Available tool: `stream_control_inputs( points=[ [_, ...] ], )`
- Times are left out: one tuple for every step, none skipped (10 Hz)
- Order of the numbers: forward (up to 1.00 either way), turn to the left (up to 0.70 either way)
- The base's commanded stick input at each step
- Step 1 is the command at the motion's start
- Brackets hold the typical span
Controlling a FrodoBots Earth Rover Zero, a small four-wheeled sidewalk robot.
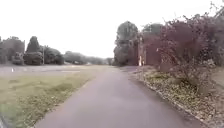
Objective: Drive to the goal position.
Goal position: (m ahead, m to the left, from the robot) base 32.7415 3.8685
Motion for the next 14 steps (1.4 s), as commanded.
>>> stream_control_inputs(
  points=[
    [1.0, 0.0],
    [1.0, 0.0],
    [1.0, 0.0],
    [1.0, 0.0],
    [1.0, 0.0],
    [1.0, 0.0],
    [1.0, 0.0],
    [1.0, 0.0],
    [1.0, 0.0],
    [1.0, 0.0],
    [1.0, 0.0],
    [1.0, 0.0],
    [1.0, 0.0],
    [1.0, 0.0]
  ],
)
